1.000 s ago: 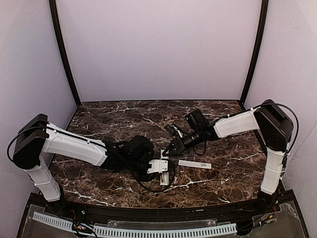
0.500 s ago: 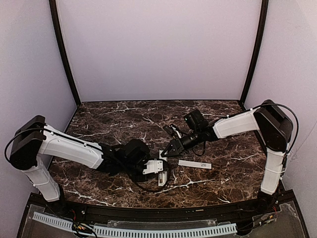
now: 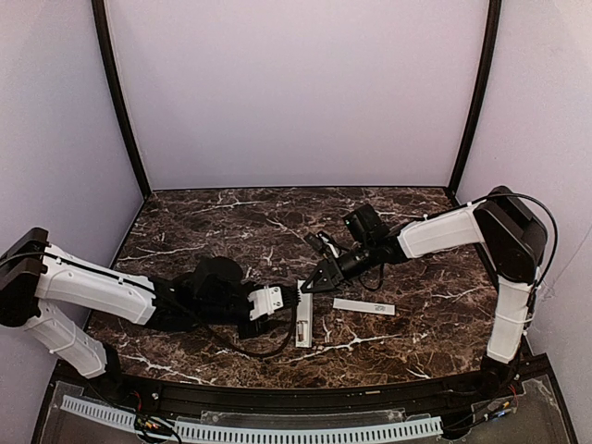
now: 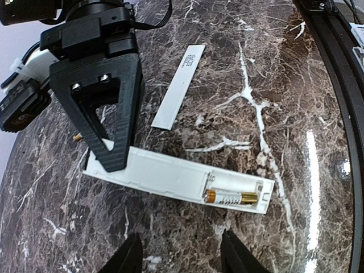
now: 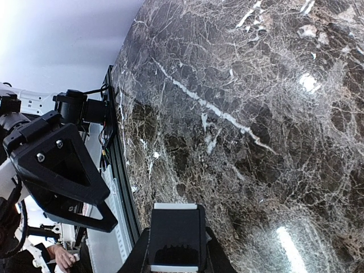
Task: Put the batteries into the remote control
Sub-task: Place the battery in the battery compartment, then adjust the battery in the battery compartment.
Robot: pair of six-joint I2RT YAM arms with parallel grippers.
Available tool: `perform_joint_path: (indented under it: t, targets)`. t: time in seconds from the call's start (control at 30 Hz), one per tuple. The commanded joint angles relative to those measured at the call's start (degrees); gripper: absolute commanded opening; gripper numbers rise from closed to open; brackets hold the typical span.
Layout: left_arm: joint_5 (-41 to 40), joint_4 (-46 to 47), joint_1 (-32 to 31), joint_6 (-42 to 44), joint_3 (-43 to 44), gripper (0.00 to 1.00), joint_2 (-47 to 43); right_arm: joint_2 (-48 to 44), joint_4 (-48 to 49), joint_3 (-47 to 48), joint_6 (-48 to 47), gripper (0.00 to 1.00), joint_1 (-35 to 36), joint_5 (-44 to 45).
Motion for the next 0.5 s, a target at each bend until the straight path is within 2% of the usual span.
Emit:
perform_joint_path:
  t: [0.0,0.23,0.47]
  targets:
    - [6.4,2.7,0.0,-1.6,2.9,0.46,4.1,0.0,1.5,1.0,-0.2,0.0,0.4,-0.5]
    - [8.5,1.7,0.0,-1.3,6.5,0.41,8.5,0.2,1.5,1.1,0.0,0.0,0.5,-0.7]
    - [7.9,1.2,-0.3,-1.4,7.1,0.42,10.6,0.3,1.5,1.3,-0.1,0.0,0.4,-0.9]
